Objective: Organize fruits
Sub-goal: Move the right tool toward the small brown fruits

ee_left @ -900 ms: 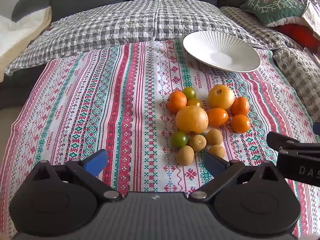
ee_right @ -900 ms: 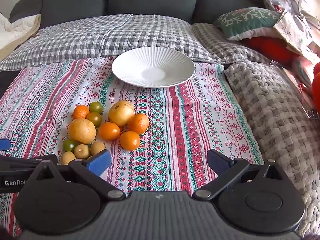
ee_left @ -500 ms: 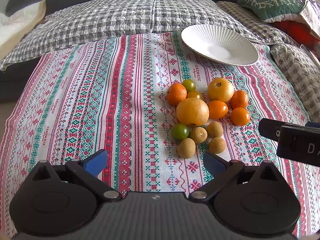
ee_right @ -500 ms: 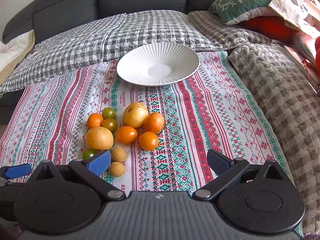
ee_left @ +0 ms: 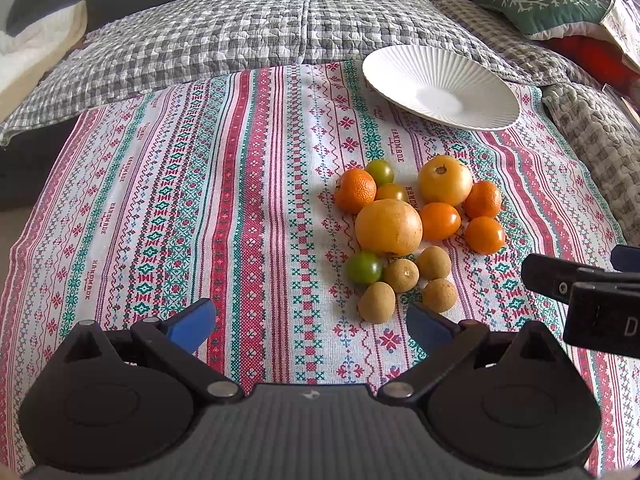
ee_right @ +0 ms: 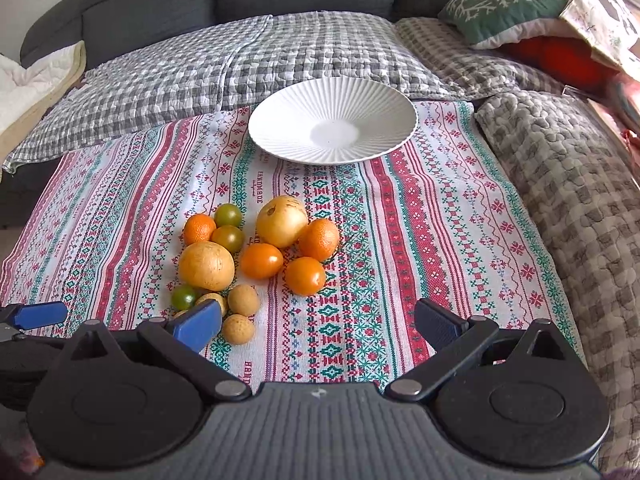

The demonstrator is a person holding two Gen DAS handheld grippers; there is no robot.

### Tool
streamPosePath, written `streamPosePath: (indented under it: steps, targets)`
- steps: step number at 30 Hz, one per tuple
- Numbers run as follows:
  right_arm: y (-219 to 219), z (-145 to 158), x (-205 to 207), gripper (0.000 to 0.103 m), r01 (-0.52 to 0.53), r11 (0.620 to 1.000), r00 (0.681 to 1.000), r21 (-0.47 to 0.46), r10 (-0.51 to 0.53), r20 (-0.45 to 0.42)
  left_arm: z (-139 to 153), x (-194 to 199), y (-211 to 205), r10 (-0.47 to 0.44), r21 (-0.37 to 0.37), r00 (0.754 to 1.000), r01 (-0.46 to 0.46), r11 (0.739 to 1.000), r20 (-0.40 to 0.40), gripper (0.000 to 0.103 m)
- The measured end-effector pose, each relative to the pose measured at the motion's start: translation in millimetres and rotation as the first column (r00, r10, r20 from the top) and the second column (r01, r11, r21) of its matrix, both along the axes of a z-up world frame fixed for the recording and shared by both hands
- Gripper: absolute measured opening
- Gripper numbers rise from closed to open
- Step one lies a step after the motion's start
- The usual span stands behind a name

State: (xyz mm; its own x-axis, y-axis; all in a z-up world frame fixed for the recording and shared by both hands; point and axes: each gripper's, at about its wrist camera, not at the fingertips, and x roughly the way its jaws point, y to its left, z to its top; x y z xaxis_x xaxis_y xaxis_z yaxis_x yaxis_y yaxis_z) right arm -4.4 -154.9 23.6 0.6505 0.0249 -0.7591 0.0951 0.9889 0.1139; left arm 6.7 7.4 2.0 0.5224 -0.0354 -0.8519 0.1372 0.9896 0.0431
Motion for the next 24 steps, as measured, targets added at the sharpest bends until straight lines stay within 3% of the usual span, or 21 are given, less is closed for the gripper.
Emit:
streamPosePath:
  steps: [24]
  targets:
    - [1,-12,14,0.103,-0.066,0.998,0.992,-0.009,0.065,-0.104,-11,5,19,0.001,0.030,1.000,0.000,1.000,-0.021,0.094]
